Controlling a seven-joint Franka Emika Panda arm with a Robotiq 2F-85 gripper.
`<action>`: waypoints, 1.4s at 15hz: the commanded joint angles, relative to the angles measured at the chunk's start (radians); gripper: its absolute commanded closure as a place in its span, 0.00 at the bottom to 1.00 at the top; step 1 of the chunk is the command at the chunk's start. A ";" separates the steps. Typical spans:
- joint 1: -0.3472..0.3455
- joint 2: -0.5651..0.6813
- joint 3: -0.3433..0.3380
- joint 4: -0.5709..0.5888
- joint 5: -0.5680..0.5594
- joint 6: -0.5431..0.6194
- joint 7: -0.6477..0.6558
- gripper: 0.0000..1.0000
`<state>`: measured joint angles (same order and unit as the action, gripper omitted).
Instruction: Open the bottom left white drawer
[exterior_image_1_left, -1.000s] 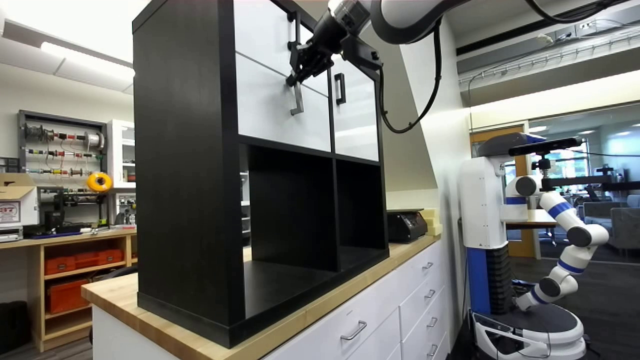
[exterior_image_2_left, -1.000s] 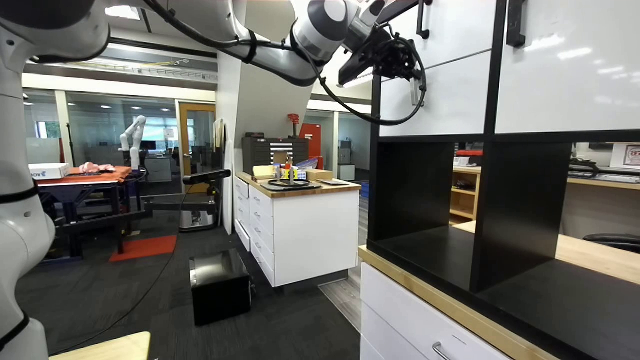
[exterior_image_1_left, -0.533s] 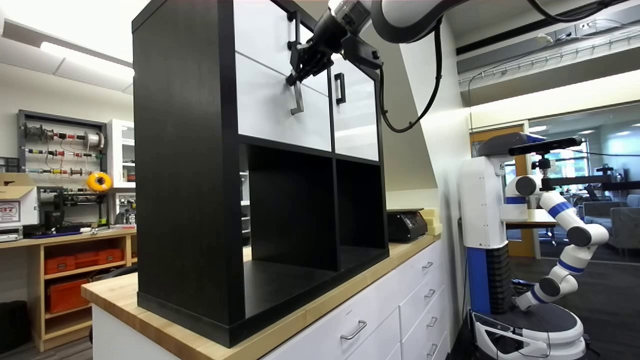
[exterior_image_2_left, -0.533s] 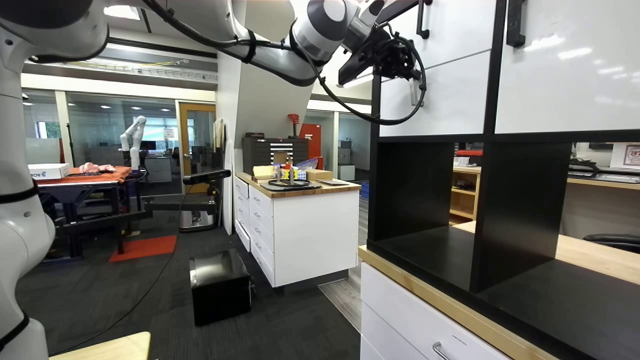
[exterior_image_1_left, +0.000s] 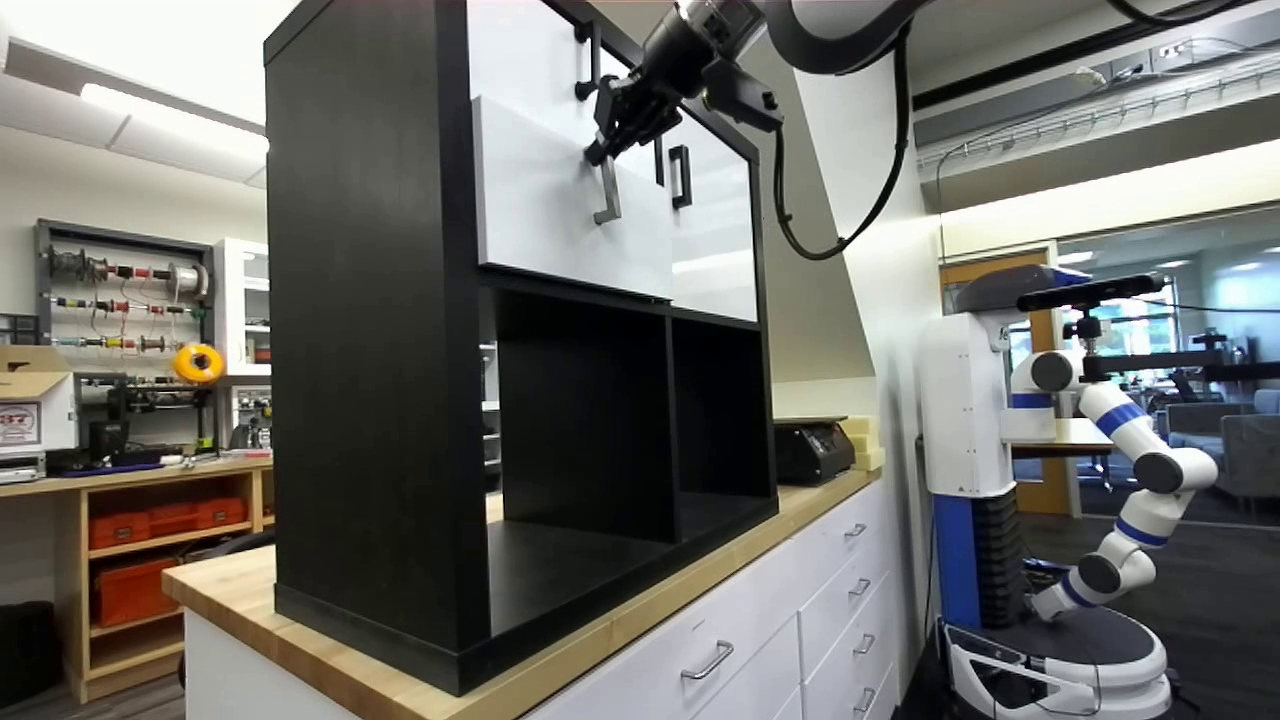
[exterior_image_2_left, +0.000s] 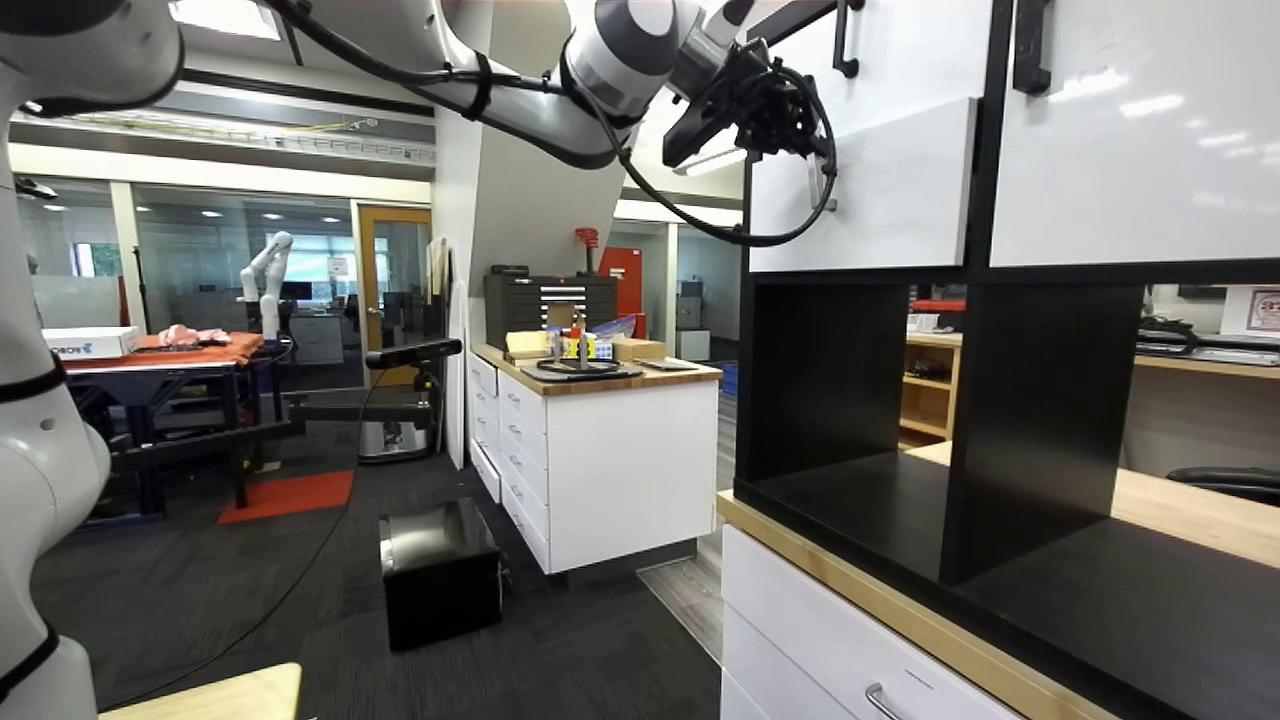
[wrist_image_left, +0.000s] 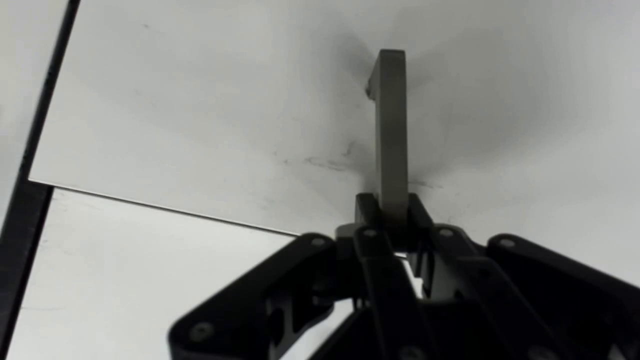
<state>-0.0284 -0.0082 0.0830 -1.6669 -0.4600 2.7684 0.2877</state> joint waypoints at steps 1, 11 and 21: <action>-0.003 -0.106 -0.005 -0.148 0.009 0.021 0.000 0.95; -0.004 -0.291 -0.016 -0.380 0.010 0.029 0.022 0.95; -0.021 -0.446 -0.017 -0.553 -0.001 0.047 0.050 0.95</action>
<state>-0.0283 -0.3819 0.0729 -2.0770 -0.4567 2.8298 0.3001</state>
